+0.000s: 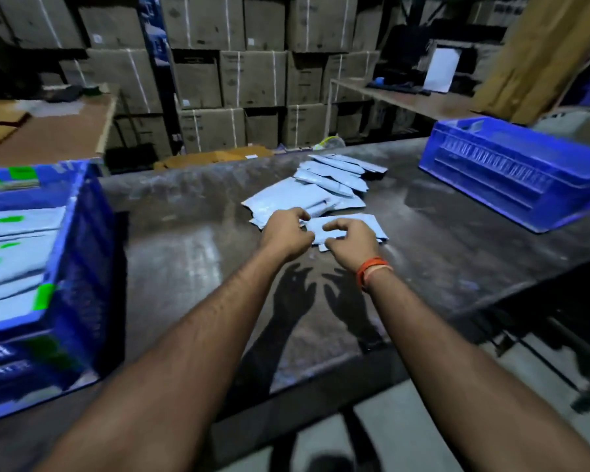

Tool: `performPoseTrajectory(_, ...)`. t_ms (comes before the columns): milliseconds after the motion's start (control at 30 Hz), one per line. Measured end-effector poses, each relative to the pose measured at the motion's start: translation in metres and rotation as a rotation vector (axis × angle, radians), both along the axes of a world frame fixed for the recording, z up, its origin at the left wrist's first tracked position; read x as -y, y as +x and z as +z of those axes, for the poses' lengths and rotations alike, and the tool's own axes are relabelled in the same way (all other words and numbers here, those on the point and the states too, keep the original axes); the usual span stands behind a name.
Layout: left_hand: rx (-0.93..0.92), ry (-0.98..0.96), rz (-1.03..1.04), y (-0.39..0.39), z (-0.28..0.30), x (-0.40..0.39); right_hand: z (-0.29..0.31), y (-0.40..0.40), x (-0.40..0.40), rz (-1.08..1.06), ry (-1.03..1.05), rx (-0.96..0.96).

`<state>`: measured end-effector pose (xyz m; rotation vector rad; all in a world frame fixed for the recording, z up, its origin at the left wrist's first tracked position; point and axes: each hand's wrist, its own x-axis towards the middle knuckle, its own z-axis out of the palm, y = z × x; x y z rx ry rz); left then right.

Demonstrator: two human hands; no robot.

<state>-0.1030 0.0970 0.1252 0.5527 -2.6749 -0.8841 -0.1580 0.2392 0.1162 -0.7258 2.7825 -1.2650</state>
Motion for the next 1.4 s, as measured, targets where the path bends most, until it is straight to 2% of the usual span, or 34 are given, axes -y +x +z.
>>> performPoseTrajectory(300, 0.194, -0.087, 0.024, -0.092, -0.063, -0.030, -0.070, -0.096, -0.063, -0.029, 0.004, 0.166)
performPoseTrajectory(433, 0.234, -0.118, 0.067, -0.143, -0.089, -0.015, -0.080, -0.154, -0.072, 0.002, 0.106, 0.073)
performPoseTrajectory(567, 0.276, 0.048, 0.130, -0.181, -0.097, -0.002, -0.080, -0.207, -0.071, 0.093, 0.177, -0.003)
performPoseTrajectory(633, 0.282, 0.171, 0.191, -0.195, -0.101, 0.000, -0.082, -0.232, -0.063, 0.175, 0.257, 0.011)
performPoseTrajectory(767, 0.282, 0.211, 0.238, -0.216, -0.111, 0.004, -0.098, -0.276, -0.036, 0.376, 0.557, -0.036)
performPoseTrajectory(867, 0.364, 0.147, 0.230, -0.217, -0.109, -0.001, -0.111, -0.293, -0.024, 0.519, 0.762, -0.045)
performPoseTrajectory(933, 0.423, 0.064, 0.223, -0.220, -0.110, -0.003, -0.116, -0.305, -0.022, 0.590, 0.796, -0.080)
performPoseTrajectory(1100, 0.449, -0.062, 0.202, -0.224, -0.115, -0.015, -0.123, -0.341, -0.031, 0.716, 0.714, -0.187)
performPoseTrajectory(1200, 0.361, -0.080, 0.219, -0.225, -0.115, -0.029, -0.122, -0.360, -0.044, 0.806, 0.501, -0.169)
performPoseTrajectory(1400, 0.083, -0.096, 0.317, -0.235, -0.105, -0.078, -0.110, -0.390, -0.077, 0.787, 0.065, -0.157)
